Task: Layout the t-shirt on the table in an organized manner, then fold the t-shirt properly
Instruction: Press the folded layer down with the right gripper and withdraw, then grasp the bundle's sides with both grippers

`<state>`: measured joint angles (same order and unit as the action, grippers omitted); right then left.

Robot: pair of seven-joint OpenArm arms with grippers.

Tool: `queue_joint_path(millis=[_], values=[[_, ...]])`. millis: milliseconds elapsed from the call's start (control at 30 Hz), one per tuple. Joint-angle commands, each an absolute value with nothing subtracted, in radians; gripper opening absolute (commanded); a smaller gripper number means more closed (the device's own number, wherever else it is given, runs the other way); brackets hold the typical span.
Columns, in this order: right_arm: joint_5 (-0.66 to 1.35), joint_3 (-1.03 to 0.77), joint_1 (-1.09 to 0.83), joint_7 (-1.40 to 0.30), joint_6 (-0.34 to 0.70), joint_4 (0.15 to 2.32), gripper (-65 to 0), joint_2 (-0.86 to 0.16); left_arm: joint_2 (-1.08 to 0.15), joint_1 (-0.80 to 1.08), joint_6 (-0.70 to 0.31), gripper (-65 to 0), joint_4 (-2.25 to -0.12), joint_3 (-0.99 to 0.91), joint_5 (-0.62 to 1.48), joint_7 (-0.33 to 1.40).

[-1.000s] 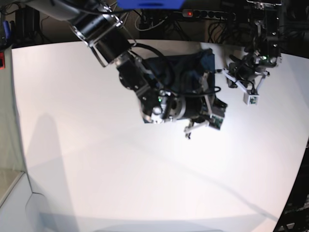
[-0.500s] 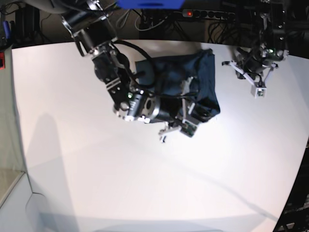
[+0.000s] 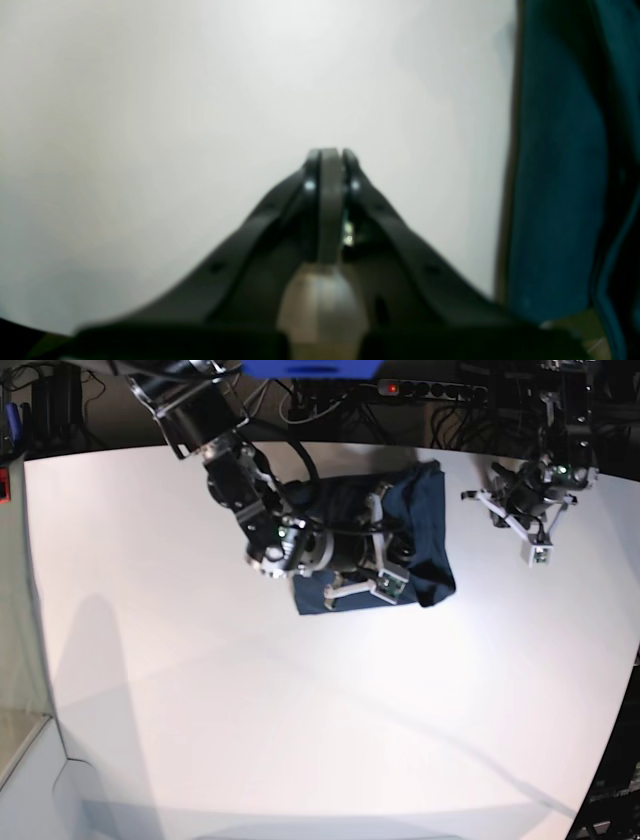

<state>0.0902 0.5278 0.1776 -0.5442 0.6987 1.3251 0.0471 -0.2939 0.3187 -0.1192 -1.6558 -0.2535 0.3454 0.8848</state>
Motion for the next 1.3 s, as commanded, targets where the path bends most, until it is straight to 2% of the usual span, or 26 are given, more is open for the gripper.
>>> queue_joint_path(millis=[0,233,400,567,667,733,800,900,1033,1133,1267], values=[[0.105,0.524,0.209,-0.516,0.698,1.323,-59.0,0.061,-0.303,0.326,-0.107,-65.0,-1.658,-0.257,0.332,0.909],[0.108,0.533,0.257,-0.515,0.698,1.251,-58.9,0.111,-0.303,0.349,-0.107,-65.0,-1.658,-0.274,0.332,0.909],[0.125,0.63,0.26,-0.515,0.698,1.241,-58.8,0.157,-0.303,0.351,-0.107,-65.0,-1.656,-0.277,0.331,0.909],[0.154,0.628,0.254,-0.552,0.698,1.349,-58.9,0.157,-0.317,0.351,-0.108,-65.0,-1.658,-0.278,0.334,0.909],[0.156,0.562,0.229,-0.601,0.698,1.445,-58.9,0.105,-0.325,0.351,-0.11,-65.0,-1.673,-0.28,0.335,0.909],[0.156,0.515,0.209,-0.615,0.698,1.508,-58.9,0.056,-0.323,0.357,-0.157,-65.0,-1.713,-0.302,0.337,0.911],[0.156,0.452,0.176,-0.633,0.698,1.577,-58.9,-0.015,-0.309,0.378,-0.263,-65.0,-1.768,-0.351,0.337,0.914],[0.156,0.352,0.117,-0.665,0.698,1.649,-58.9,-0.096,-0.243,0.38,-0.418,-65.0,-1.854,-0.426,0.337,0.923],[0.156,0.234,0.016,-0.664,0.698,1.707,-58.9,-0.17,-0.153,0.375,-0.558,-65.0,-1.965,-0.464,0.337,0.924],[0.156,0.163,-0.058,-0.659,0.698,1.718,-58.9,-0.199,-0.071,0.338,-0.615,-65.0,-2.005,-0.46,0.337,0.924],[0.156,0.119,-0.122,-0.657,0.698,1.715,-59.0,-0.2,0.018,0.255,-0.628,-65.0,-1.956,-0.429,0.328,0.924]])
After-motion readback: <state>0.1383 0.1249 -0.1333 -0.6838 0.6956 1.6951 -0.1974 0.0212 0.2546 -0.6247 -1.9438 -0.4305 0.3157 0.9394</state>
